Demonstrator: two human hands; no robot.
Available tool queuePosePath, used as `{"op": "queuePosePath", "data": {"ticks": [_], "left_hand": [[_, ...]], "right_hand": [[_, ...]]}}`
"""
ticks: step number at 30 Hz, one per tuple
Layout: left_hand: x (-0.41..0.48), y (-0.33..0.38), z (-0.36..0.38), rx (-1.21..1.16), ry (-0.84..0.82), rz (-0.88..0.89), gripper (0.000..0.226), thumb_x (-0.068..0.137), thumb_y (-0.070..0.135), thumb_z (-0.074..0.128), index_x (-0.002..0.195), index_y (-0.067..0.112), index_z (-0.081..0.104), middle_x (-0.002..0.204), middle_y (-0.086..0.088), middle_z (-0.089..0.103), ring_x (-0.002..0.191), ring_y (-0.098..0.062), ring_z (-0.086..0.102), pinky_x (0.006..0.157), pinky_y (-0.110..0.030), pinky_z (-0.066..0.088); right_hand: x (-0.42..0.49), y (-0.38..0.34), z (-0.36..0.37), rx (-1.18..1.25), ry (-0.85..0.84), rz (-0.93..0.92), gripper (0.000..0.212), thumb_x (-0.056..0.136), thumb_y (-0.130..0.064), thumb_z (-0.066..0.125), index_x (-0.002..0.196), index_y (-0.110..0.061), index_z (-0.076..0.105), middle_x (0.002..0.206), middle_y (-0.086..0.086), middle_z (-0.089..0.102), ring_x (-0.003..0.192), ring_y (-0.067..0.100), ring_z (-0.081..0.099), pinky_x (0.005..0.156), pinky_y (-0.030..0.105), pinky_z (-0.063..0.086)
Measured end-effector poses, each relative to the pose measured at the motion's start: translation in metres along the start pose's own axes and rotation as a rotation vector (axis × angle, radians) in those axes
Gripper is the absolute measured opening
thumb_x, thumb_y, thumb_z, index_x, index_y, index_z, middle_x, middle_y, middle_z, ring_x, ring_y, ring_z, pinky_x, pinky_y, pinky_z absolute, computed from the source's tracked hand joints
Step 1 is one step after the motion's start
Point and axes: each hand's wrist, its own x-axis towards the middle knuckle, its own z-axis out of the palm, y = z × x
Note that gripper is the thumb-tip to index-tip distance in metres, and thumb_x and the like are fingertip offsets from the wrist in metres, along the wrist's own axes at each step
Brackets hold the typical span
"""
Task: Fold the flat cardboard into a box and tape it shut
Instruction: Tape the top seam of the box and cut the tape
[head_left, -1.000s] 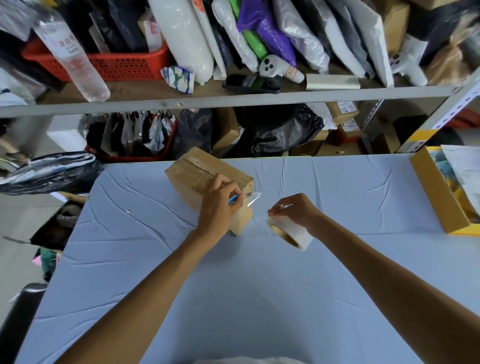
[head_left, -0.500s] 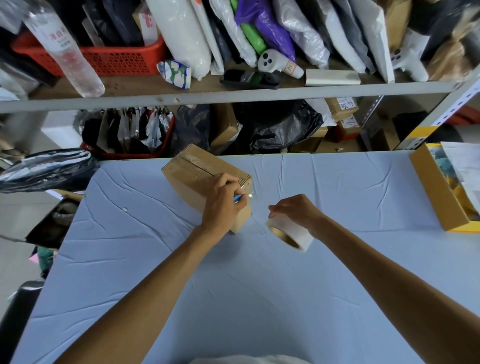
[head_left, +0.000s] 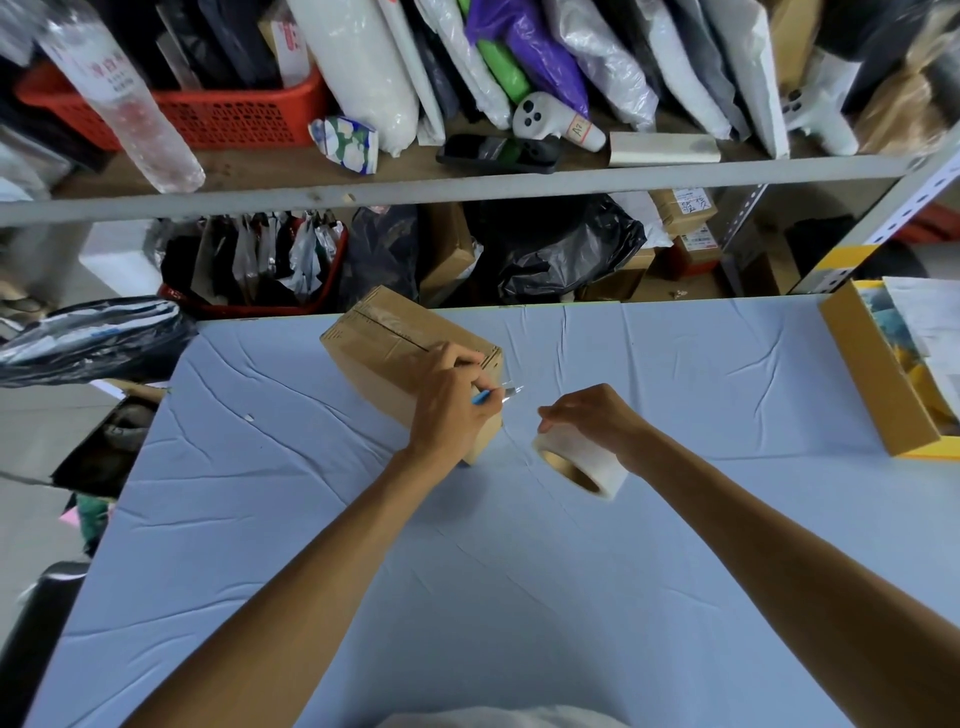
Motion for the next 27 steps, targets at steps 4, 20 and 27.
{"op": "queuePosePath", "data": {"ticks": [4,20,27], "left_hand": [[-0.002,0.000,0.002,0.009,0.023,0.000,0.015,0.076,0.011,0.075,0.066,0.007,0.065,0.113,-0.006,0.054,0.108,-0.020,0.052,0.087,-0.033,0.049],[-0.001,-0.006,0.000,0.112,-0.106,0.017,0.015,0.069,0.004,0.077,0.057,0.002,0.068,0.128,-0.004,0.046,0.121,-0.022,0.040,0.097,-0.029,0.038],[0.000,-0.007,0.000,0.062,-0.117,-0.012,0.012,0.070,0.004,0.074,0.059,0.003,0.070,0.126,-0.005,0.047,0.122,-0.026,0.040,0.098,-0.039,0.040]], "right_hand": [[-0.002,-0.002,0.000,0.018,-0.014,0.008,0.021,0.080,-0.033,0.074,0.066,-0.017,0.075,0.076,-0.006,0.061,0.068,0.015,0.050,0.056,0.026,0.035],[0.004,-0.002,0.011,0.122,-0.039,-0.009,0.020,0.082,-0.030,0.071,0.070,-0.015,0.077,0.095,-0.002,0.067,0.084,0.017,0.056,0.068,0.025,0.039],[0.006,0.001,0.008,0.132,-0.042,-0.022,0.016,0.080,-0.021,0.071,0.067,-0.014,0.076,0.104,0.000,0.073,0.095,0.018,0.062,0.076,0.026,0.041]]}}
